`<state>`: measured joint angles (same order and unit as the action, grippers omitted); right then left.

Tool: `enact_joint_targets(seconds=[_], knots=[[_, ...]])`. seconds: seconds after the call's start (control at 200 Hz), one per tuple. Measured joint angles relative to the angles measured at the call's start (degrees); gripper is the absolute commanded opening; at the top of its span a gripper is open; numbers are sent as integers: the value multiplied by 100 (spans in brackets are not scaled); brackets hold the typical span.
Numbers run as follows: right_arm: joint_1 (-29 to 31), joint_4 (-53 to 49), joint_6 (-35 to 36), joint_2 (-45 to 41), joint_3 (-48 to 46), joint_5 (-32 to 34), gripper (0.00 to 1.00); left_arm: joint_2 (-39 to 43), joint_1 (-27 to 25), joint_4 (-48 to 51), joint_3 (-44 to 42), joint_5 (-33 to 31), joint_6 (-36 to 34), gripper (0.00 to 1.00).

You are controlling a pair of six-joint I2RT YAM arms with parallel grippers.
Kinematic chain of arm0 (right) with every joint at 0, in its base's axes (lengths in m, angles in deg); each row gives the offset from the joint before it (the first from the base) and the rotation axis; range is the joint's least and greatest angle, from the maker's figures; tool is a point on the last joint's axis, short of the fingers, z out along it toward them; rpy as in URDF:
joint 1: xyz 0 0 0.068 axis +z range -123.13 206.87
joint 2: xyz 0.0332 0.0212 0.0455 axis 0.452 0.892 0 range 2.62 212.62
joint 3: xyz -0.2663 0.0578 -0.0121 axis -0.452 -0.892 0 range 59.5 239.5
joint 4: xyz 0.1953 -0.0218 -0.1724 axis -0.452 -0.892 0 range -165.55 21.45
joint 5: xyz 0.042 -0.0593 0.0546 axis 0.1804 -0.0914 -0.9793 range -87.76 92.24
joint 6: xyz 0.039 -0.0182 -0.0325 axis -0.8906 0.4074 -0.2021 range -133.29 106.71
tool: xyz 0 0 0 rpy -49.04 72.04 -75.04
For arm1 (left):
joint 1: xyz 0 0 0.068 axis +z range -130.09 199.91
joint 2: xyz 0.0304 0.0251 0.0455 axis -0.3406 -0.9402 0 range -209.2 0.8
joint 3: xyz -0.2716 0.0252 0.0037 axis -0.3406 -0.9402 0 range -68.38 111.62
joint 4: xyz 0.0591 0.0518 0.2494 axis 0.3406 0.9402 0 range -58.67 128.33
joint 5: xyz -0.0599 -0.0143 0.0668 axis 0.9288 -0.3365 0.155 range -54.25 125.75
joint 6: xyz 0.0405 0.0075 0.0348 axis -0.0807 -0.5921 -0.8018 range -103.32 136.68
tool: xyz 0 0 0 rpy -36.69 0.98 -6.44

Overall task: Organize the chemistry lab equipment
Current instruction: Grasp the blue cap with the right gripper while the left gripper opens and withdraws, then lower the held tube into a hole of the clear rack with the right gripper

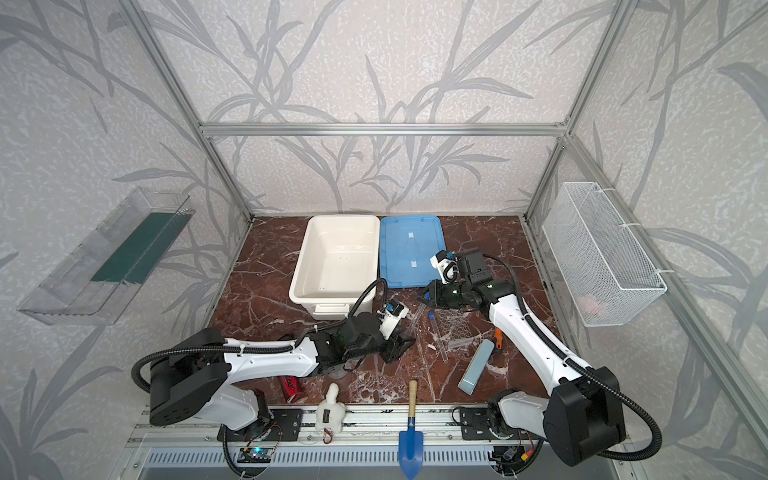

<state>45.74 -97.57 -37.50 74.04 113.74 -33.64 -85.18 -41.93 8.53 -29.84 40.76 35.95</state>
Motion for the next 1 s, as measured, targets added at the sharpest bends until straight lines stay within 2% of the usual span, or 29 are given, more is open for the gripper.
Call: enact_joint_targets(seconds=[0.09, 0.23, 0.405, 0.595, 0.815, 1.0], knots=[[-2, 9, 2, -28, -2, 9, 16, -39, 0, -42, 2, 0, 79, 99], [0, -4, 109, -380, -59, 376, 16, -48, 0, 4, 101, -4, 299, 99], [0, 7, 505, -1611, -417, 1497, 16, -48, 0, 354, 695, 7, 664, 99], [0, 111, 1027, -2656, -984, 2850, 16, -286, -4, 1137, 1808, 131, 999, 98], [0, 588, 1318, -2778, -1521, 3963, 16, -741, -22, 1849, 2312, 92, 1244, 97], [0, 1318, 1353, -2761, -2000, 4393, 16, -1241, -33, 2144, 2455, 284, 1276, 97]])
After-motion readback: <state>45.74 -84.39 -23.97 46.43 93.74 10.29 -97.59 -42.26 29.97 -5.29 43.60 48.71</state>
